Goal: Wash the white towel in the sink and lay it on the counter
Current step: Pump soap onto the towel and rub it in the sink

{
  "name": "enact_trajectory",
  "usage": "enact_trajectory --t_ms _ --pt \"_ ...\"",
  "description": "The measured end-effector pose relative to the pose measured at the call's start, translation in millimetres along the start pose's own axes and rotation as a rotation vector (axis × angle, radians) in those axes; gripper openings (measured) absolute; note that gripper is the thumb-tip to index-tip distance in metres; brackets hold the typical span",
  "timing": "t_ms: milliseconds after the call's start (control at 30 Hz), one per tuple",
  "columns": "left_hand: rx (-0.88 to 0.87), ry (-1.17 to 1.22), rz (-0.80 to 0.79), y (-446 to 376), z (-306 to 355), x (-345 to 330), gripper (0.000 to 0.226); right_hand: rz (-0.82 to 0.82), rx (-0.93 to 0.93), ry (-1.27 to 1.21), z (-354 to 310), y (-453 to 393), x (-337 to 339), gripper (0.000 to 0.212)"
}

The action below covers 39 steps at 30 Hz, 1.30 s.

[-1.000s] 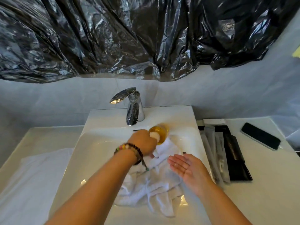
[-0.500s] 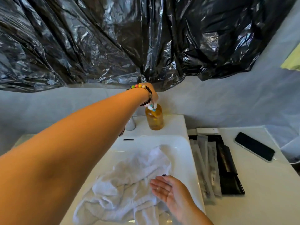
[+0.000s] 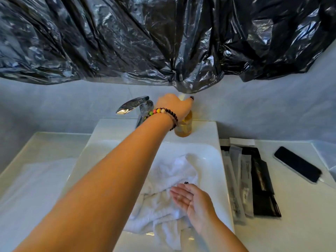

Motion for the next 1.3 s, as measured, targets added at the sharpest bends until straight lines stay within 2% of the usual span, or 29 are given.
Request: enact_trajectory --t_ms 67,133,167,200,267,333,367,400,500,600,667,767,833,867,933,1000,1067,1133,1200,1233,1300 --pt "-0.007 0.082 0.066 42 -30 4 0.047 0.035 0.081 0.022 -7 -6 3 0.024" --pt "-0.032 0.278 0.167 99 -78 2 0.025 0.072 0.193 0.085 -15 -15 6 0.021" --pt "-0.025 0.334 0.170 123 -109 -9 0.014 0.085 0.272 0.174 -18 -19 4 0.020" --pt "0.002 0.330 0.127 143 -142 -28 0.014 0.102 0.361 0.309 -21 -20 -1 0.019" --pt "0.032 0.106 -0.066 164 -201 -80 0.026 0.085 0.511 0.596 -16 -16 -28 0.024" --pt "-0.054 -0.247 -0.330 175 -243 -134 0.058 -0.042 0.626 0.884 6 -11 -71 0.040" --pt "-0.106 -0.377 -0.423 177 -257 -152 0.064 -0.139 0.666 1.041 24 -12 -93 0.048" --pt "-0.152 -0.441 -0.475 176 -264 -161 0.065 -0.244 0.675 1.196 46 -12 -112 0.055" --pt "-0.226 -0.436 -0.491 165 -274 -164 0.065 -0.497 0.616 1.667 114 -26 -132 0.069" --pt "-0.318 -0.468 -0.518 158 -280 -167 0.067 -0.523 0.661 2.032 125 -46 -118 0.082" --pt "-0.360 -0.445 -0.507 155 -283 -169 0.081 -0.385 0.690 2.091 97 -58 -102 0.098" --pt "-0.355 -0.422 -0.472 153 -290 -176 0.065 -0.039 0.589 2.047 56 -73 -75 0.109" --pt "-0.343 -0.422 -0.448 154 -289 -176 0.064 0.102 0.519 1.944 65 -77 -84 0.106" --pt "-0.336 -0.426 -0.445 154 -289 -176 0.064 0.122 0.502 1.877 80 -75 -95 0.102" --pt "-0.333 -0.443 -0.440 154 -288 -174 0.062 0.051 0.505 1.799 121 -65 -114 0.106" --pt "-0.361 -0.463 -0.429 153 -286 -172 0.063 -0.075 0.486 1.845 143 -46 -115 0.105" --pt "-0.378 -0.447 -0.437 151 -287 -172 0.062 -0.088 0.453 1.939 125 -33 -92 0.101" --pt "-0.408 -0.441 -0.458 151 -289 -177 0.060 0.055 0.423 2.029 84 -34 -60 0.101" --pt "-0.444 -0.444 -0.468 152 -290 -180 0.066 0.246 0.404 1.962 46 -45 -46 0.095" --pt "-0.455 -0.441 -0.476 152 -292 -181 0.071 0.287 0.422 1.891 41 -55 -52 0.090" --pt "-0.486 -0.454 -0.515 153 -294 -183 0.082 0.249 0.494 1.784 61 -71 -89 0.083"
Point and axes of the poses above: each hand's wrist, its own y-axis away from the middle knuckle, its own x-axis out of the back of the hand, z = x × y, the point moved 10 cm from there along -y, towards the middle knuckle, and after that the axes turned 13 degrees about -y, right-handed, at the moved point
